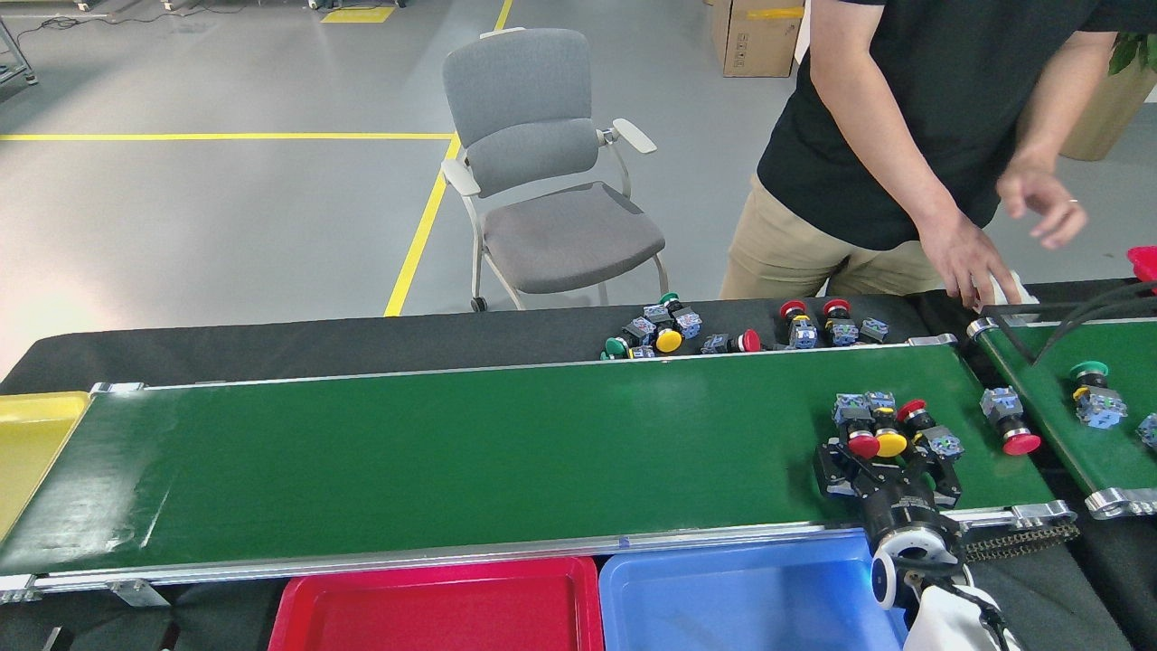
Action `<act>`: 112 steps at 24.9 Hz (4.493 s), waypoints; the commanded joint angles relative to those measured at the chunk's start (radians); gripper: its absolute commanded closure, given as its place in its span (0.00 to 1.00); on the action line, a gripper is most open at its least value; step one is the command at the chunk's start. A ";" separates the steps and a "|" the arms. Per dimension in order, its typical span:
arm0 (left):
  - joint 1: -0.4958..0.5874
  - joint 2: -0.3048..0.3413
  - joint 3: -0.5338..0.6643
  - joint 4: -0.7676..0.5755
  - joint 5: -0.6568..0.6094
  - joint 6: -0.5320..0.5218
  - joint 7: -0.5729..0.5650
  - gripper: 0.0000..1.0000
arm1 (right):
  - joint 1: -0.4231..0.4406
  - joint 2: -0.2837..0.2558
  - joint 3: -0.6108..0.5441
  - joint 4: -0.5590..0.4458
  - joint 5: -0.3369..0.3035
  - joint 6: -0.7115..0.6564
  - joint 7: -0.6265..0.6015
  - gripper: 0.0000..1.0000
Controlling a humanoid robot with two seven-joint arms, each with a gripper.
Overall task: Pick switch part from conveyor to tray
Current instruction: 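Grasp the red-and-yellow-cap switch on the belt with the right gripper, then carry the switch to the red tray and open the right gripper, then move the open right gripper back over the belt, then grasp a red-cap switch with the right gripper and lift it, then release the switch into the red tray and withdraw the right gripper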
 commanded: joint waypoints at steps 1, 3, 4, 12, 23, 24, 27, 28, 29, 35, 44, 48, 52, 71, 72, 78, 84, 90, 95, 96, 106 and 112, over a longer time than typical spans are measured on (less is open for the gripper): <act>-0.002 0.013 0.008 -0.009 0.004 0.007 0.003 0.00 | 0.028 -0.003 0.008 -0.111 -0.002 -0.090 0.013 0.75; -0.002 0.013 0.006 -0.009 0.004 0.007 0.003 0.00 | 0.073 -0.002 0.028 -0.211 -0.002 -0.173 0.028 0.74; -0.002 0.013 0.008 -0.009 0.004 0.007 0.003 0.00 | 0.100 0.006 0.054 -0.257 -0.002 -0.228 0.034 0.74; -0.003 0.013 0.005 -0.009 0.004 0.004 0.003 0.00 | 0.182 0.060 0.513 -0.303 0.019 -0.320 0.060 0.69; -0.008 0.012 0.000 -0.011 0.004 0.003 0.003 0.00 | 0.186 0.118 0.619 -0.252 0.021 -0.209 0.099 0.02; -0.008 0.012 0.000 -0.011 0.004 0.003 0.003 0.00 | 0.188 0.113 0.602 -0.275 0.022 -0.202 0.099 0.03; -0.008 0.012 0.001 -0.015 0.004 0.003 0.003 0.00 | 0.185 0.117 0.467 -0.356 0.022 -0.099 0.095 0.05; -0.008 0.012 0.001 -0.015 0.004 0.003 0.003 0.00 | 0.182 0.118 0.441 -0.367 0.021 -0.065 0.092 0.05; -0.008 0.012 0.001 -0.017 0.004 0.003 0.003 0.00 | 0.175 0.126 0.396 -0.378 0.022 -0.002 0.089 0.05; -0.003 0.012 0.006 -0.015 0.004 0.004 0.003 0.00 | 0.246 0.057 0.289 -0.396 0.024 0.378 -0.104 0.04; 0.006 0.010 0.026 -0.011 0.004 0.006 0.003 0.00 | 0.524 -0.046 0.287 -0.458 0.022 0.369 -0.216 0.03; 0.006 0.010 0.024 -0.012 0.004 0.004 0.003 0.00 | 0.524 -0.043 0.289 -0.458 0.022 0.326 -0.213 0.02; 0.004 0.010 0.023 -0.011 0.004 0.004 0.003 0.00 | 0.511 -0.034 0.287 -0.456 0.021 0.284 -0.204 0.02; -0.023 0.013 0.009 -0.008 -0.004 0.003 0.002 0.00 | 0.001 0.187 0.297 0.055 0.015 0.332 -0.043 0.02; -0.025 0.013 0.009 -0.008 -0.005 0.003 0.002 0.00 | -0.018 0.196 0.298 0.078 0.015 0.331 -0.043 0.02; -0.025 0.013 0.001 -0.009 -0.005 0.003 0.002 0.00 | -0.064 0.202 0.306 0.141 0.018 0.317 -0.035 0.32; -0.027 0.013 0.001 -0.009 -0.005 0.003 0.002 0.00 | -0.068 0.169 0.329 0.127 0.012 0.211 -0.040 0.85; -0.028 0.013 0.003 -0.009 -0.004 0.003 0.002 0.00 | -0.032 0.155 0.329 0.027 0.010 0.076 -0.040 0.88; -0.030 0.013 0.003 -0.011 -0.002 0.003 0.002 0.00 | 0.140 0.120 0.343 -0.263 0.013 -0.196 -0.032 0.87; -0.030 0.012 0.001 -0.011 -0.002 0.003 0.000 0.00 | 0.169 0.120 0.355 -0.301 0.016 -0.249 -0.024 0.87; -0.028 0.010 0.001 -0.012 -0.002 0.003 0.000 0.00 | 0.294 0.089 0.617 -0.349 0.033 -0.378 -0.003 0.20; -0.025 0.009 0.001 -0.017 -0.002 0.003 0.000 0.00 | 0.284 0.103 0.608 -0.352 0.021 -0.371 0.085 0.00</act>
